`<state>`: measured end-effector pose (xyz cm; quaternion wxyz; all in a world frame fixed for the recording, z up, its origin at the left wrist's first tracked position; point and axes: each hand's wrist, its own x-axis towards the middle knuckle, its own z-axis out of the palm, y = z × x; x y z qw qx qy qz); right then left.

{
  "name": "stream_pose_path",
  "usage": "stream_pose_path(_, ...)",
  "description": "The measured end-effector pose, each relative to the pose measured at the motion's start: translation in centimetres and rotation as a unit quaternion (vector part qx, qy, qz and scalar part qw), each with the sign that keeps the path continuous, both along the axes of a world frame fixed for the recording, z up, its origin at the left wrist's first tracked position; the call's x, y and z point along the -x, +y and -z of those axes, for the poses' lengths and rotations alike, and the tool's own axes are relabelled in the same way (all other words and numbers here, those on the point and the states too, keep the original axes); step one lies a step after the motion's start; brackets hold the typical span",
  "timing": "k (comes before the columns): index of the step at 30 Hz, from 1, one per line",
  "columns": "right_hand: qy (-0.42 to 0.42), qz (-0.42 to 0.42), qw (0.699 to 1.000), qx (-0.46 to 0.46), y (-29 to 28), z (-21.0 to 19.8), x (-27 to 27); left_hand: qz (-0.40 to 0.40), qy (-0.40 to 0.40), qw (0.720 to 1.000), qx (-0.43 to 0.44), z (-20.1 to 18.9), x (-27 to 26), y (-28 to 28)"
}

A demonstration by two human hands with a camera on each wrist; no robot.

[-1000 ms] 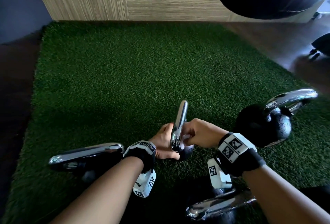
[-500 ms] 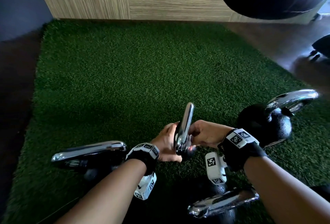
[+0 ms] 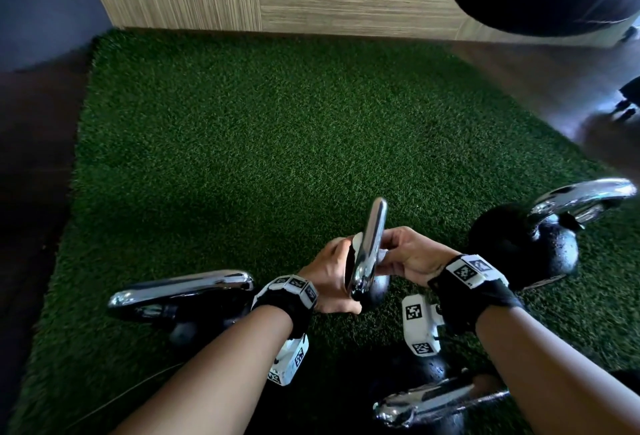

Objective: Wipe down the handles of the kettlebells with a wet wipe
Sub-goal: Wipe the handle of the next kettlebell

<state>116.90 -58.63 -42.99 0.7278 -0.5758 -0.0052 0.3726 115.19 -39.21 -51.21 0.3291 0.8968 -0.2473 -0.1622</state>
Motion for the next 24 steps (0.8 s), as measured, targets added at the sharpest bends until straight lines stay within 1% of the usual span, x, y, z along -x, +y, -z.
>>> stream_pose_path(2, 0.001, 0.0, 1.0, 0.005, 0.1, -0.3, 0.1, -0.001, 0.001, 1.0, -0.006, 0.2, 0.1, 0.1)
stream_pose_path(3, -0.001, 0.012, 1.0, 0.012, 0.2, -0.4, 0.0, -0.004, 0.006, 1.0, -0.01, 0.3, 0.1, 0.1)
stream_pose_path(7, -0.001, 0.108, 0.994, 0.031, 0.6, -0.9, -0.7, -0.022, 0.028, 0.999, -0.024, 0.0, 0.1, -0.1)
stream_pose_path(10, -0.007, 0.115, 0.992, 0.043, 0.7, -0.7, -0.6, -0.025, 0.011, 0.999, -0.022, -0.1, 0.3, -0.2)
stream_pose_path(12, -0.024, 0.127, 0.99, 0.062, 0.7, -0.5, -0.5, -0.027, 0.003, 1.0, -0.015, -0.1, 0.4, -0.2)
stream_pose_path(15, -0.069, 0.197, 0.973, 0.093, 1.0, -0.2, -1.0, -0.037, 0.013, 0.999, -0.009, -0.3, 0.2, -0.1)
stream_pose_path(17, -0.087, 0.227, 0.963, 0.114, 1.0, 0.1, -1.2, -0.038, 0.012, 0.999, -0.01, -0.3, 0.3, -0.1)
stream_pose_path(21, -0.112, 0.208, 0.961, 0.146, 0.7, 0.1, -1.0, -0.039, -0.005, 0.999, -0.007, 0.2, 0.5, -0.1)
stream_pose_path(24, -0.129, 0.229, 0.945, 0.197, 0.4, -0.3, -1.5, -0.043, -0.022, 0.999, -0.006, 0.6, 0.5, -0.3)
